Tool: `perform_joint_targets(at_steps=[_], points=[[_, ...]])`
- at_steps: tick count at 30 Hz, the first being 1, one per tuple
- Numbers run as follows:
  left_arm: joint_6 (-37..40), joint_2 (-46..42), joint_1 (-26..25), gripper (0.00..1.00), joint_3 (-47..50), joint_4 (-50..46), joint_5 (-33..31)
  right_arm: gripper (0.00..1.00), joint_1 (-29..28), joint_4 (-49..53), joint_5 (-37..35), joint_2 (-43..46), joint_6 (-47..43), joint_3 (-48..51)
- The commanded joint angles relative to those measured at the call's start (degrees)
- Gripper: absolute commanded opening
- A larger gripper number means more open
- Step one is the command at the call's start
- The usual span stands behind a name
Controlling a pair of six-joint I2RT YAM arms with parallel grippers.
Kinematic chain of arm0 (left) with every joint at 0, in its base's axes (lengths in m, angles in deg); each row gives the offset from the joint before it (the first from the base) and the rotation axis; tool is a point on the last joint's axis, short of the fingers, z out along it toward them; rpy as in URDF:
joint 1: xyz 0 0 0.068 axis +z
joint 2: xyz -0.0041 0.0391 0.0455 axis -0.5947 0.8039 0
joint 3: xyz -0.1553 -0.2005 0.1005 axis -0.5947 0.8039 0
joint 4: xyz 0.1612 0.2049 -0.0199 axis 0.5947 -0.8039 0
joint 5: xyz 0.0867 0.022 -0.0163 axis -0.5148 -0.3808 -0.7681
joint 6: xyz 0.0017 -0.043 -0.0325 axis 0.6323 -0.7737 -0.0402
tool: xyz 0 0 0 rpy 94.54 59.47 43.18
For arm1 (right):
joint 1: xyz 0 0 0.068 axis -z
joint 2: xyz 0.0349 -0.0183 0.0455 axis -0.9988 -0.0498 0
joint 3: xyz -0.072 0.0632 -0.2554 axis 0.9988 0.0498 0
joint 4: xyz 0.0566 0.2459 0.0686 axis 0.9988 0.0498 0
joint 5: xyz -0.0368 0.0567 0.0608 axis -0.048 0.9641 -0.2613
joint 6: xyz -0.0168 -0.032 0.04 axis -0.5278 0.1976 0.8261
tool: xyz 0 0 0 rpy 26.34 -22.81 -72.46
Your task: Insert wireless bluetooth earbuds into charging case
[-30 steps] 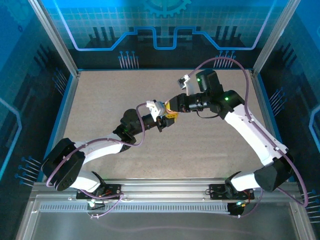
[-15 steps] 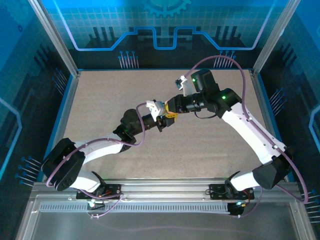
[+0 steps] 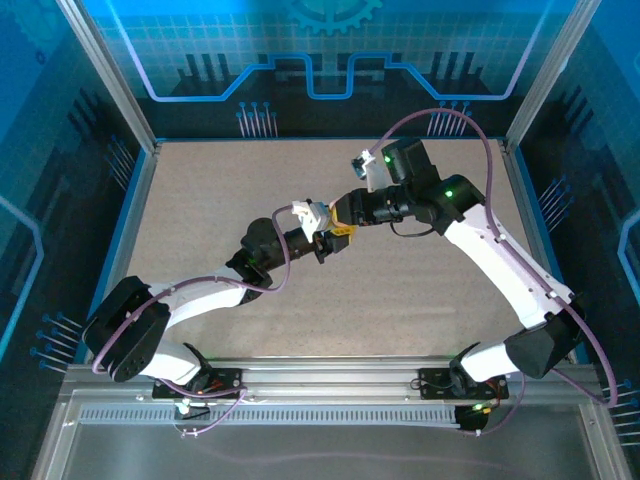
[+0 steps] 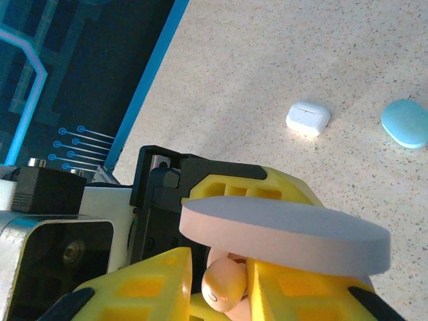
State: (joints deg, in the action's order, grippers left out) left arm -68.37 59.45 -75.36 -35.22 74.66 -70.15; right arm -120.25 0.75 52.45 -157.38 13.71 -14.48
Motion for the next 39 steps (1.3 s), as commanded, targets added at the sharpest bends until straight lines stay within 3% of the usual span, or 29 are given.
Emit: perform_joint_targets(at_steps=[1,18,24,31,39], points=[[0.02,-1.18,-0.47,0.31,-1.01,4.14,-0.34,0.3,-0.63,1.71,-1.67,0.43,-0.6,-1.67],[1.27,-1.82,-0.49,0.32,-0.77,2.92,-0.19,0.43,0.74,-6.53,-3.98,10.44,-1.16,2.45],[2.23,-1.83,-0.43,0.32,-1.01,2.74,3.98,0.44,4.18,-8.21,-7.92,13.92,1.44,6.24],[1.95,-0.61,-0.45,0.32,-1.41,4.85,10.66,0.45,8.04,-2.19,-7.46,10.15,1.34,3.07],[1.32,-0.78,-0.42,0.32,-2.06,4.45,12.45,0.46,8.32,3.53,-1.63,1.64,-1.93,-3.38]])
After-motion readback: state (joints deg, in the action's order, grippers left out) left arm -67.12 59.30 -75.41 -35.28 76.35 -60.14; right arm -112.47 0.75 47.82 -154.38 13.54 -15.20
